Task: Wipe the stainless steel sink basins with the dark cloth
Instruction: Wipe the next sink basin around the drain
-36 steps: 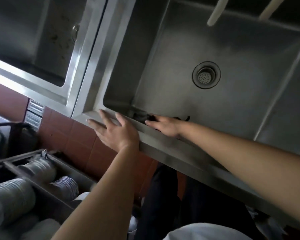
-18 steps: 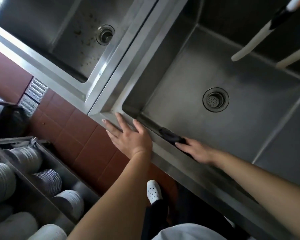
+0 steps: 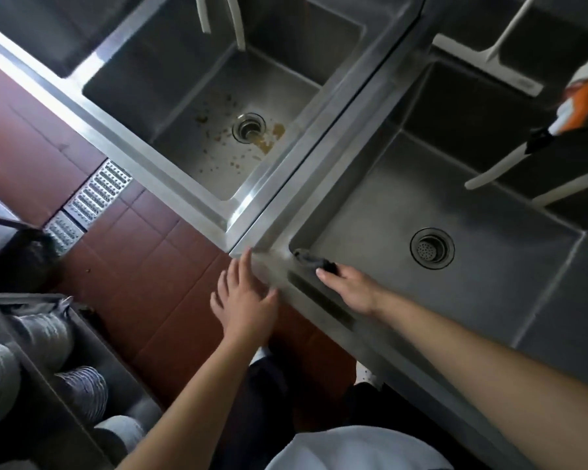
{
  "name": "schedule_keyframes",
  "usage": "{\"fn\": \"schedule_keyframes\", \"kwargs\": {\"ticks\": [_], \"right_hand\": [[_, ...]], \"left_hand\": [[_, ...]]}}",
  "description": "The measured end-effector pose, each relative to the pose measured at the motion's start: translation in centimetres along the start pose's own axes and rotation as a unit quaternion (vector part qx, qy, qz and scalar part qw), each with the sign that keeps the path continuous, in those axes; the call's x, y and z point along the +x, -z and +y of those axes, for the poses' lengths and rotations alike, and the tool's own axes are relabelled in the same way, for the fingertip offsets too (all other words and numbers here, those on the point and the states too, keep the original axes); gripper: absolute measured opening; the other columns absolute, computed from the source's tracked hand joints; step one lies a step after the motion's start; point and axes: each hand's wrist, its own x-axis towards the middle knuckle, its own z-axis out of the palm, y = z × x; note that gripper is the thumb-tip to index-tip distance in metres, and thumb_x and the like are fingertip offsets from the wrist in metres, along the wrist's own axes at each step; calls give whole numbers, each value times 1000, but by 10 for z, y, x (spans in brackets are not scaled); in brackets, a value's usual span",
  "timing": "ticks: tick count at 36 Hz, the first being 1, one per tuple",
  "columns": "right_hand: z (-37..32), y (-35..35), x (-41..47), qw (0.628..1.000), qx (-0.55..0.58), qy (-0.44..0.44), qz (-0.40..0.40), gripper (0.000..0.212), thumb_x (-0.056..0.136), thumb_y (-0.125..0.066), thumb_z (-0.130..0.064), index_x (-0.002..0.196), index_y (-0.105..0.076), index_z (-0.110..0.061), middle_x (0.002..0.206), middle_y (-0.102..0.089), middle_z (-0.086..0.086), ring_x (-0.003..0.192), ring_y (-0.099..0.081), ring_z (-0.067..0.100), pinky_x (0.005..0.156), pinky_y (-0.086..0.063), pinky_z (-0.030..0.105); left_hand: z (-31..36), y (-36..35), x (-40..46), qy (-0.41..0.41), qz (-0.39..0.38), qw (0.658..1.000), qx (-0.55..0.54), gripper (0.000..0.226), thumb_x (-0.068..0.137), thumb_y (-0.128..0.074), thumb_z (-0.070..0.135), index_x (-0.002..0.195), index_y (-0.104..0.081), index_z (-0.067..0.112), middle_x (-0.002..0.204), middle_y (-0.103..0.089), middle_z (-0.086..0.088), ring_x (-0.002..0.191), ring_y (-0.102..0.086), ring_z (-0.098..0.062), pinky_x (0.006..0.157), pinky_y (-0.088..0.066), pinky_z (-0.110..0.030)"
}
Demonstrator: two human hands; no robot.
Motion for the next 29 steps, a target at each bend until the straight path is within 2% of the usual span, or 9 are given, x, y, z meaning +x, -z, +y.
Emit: {"fn": "schedule_keyframes", "kwargs": {"ticks": [4,10,13,16,18,19,24,27,29], "right_hand": [[-44,-39,26,995,-40,23,87,45,96,-49,-53,136,-57,-33,136,-61,-2,131,-51,21,112,-37,41],[-62,-85,32,968,-166,-32,187,53,96,-41,-61,145,-43,-40,159,-28,-20,148,-18,9,120,-9,50],[-63,-96,26,958,-190,-77,201,53,97,-41,-59,146,-43,-37,158,-28,-21,149,-16,5,120,-9,43],[-78,-91,18,967,-33,-105,228,38,100,-50,-44,130,-63,-26,141,-56,-5,134,-47,8,111,-35,31],[-92,-78,13,953,145,-103,246,23,101,-52,-31,105,-71,-21,121,-69,3,103,-67,2,85,-48,15],[-99,-68,11,937,194,-109,269,22,101,-53,-31,99,-71,-20,116,-71,5,97,-69,5,79,-49,15],[-125,-14,26,841,371,-148,366,37,95,-57,-49,116,-64,-20,113,-67,1,104,-62,21,90,-47,36],[-146,19,49,803,388,-119,437,46,93,-59,-51,125,-61,-19,121,-65,4,111,-60,25,106,-43,43],[-164,43,69,784,373,-82,489,40,94,-59,-49,120,-61,-18,125,-65,6,107,-61,25,105,-45,45]], "left_hand": [[-30,48,58,-56,39,996,51,92,87,-63,29,151,-1,52,165,16,10,153,11,-23,123,4,-49],[-54,108,165,-144,26,980,138,89,89,-58,36,156,1,41,166,16,0,152,16,-27,122,8,-47],[-54,135,200,-183,3,968,170,85,90,-55,40,157,-2,39,166,14,-1,152,14,-27,123,6,-48],[-53,158,228,-197,-21,963,182,82,92,-55,43,157,-5,39,166,14,-1,152,15,-27,123,6,-47],[-54,172,245,-195,-27,962,191,81,93,-54,45,158,-5,36,167,14,-3,152,15,-28,123,7,-46],[-54,179,253,-189,-27,962,193,81,94,-53,46,158,-5,35,167,13,-4,152,15,-29,123,7,-46],[-61,209,295,-160,-12,958,240,80,95,-47,54,158,-2,34,167,13,-5,152,15,-34,122,6,-53],[-66,221,318,-153,3,952,266,84,91,-47,62,158,-4,33,167,11,-6,152,14,-34,120,6,-56],[-68,228,332,-149,3,951,270,87,90,-48,63,158,-4,33,167,10,-6,152,14,-34,121,5,-57]]}}
